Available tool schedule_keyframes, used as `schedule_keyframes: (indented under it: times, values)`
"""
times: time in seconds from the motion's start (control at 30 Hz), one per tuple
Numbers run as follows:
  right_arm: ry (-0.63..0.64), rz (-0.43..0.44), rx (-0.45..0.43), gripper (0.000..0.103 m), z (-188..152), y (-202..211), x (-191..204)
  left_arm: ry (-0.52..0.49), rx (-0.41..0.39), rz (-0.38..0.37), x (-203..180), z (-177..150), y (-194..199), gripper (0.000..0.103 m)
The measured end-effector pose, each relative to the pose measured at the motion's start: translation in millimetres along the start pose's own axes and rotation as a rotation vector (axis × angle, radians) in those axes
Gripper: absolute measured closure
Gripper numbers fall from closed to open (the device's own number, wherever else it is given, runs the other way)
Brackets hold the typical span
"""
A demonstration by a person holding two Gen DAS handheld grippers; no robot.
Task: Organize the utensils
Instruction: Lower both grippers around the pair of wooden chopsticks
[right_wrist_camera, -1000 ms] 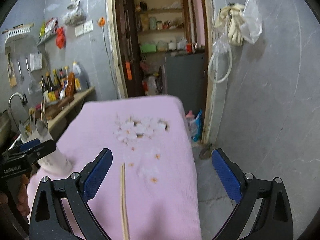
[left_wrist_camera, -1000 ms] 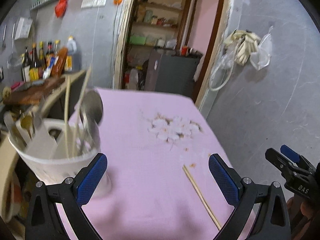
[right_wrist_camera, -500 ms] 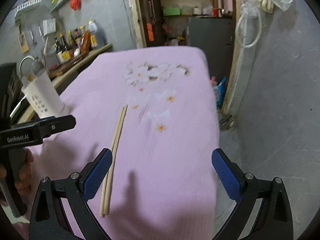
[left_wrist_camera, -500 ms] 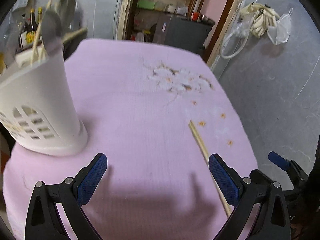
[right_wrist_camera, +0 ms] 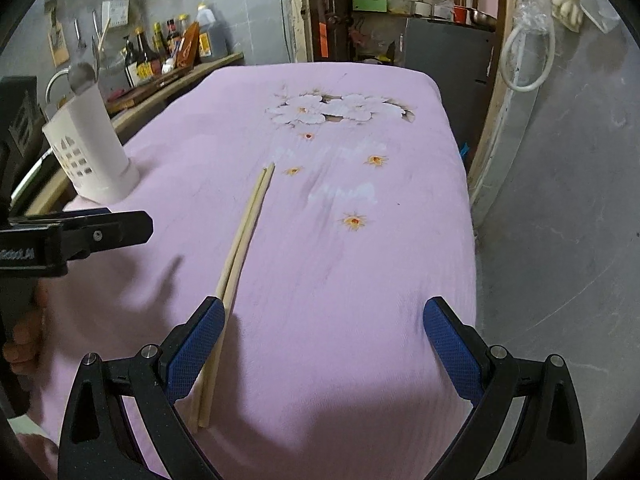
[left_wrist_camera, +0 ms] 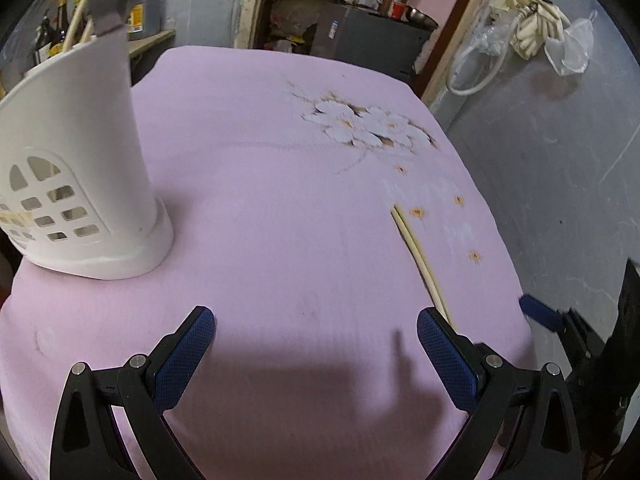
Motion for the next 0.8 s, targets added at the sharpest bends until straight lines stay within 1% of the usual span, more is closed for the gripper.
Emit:
schedule_keyframes:
  times: [0.13, 0.23, 0.57, 0.67, 0.73, 0.8]
  values:
    - [0.024, -0.006, 0.007, 0.004, 1, 3, 3, -0.026, 0.007, -0.017, -4, 0, 0, 0.004]
    - [0.049, 0.0, 0.014, 0.004, 0, 4, 3, -0.037, 0.011, -0.025, -5, 1, -1, 0.009]
    - [0.098, 0.016, 0.031, 0.004, 3, 6, 7, -0.046, 0.017, -0.03, -9, 2, -3, 0.01]
    - [0.117, 0.019, 0.036, 0.002, 5, 3, 9, -0.05, 0.017, -0.024, -10, 3, -4, 0.01]
    - [0.144, -0.005, 0.067, 0.001, 6, -2, 12, -0.048, 0.017, -0.022, -10, 3, -4, 0.01]
    - [0.137, -0.013, 0.065, 0.001, 7, 0, 10, -0.044, 0.016, -0.022, -10, 3, -3, 0.01]
Point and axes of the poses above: each gripper's, at about its wrist camera, not at the fingertips, and y roughly against the way its jaws point, x to its left, z to its top, the point moved 2 cm from there along -y, roughly the way its jaws point, and after that the axes turned 15 degrees about y, right-handed, at the moved point
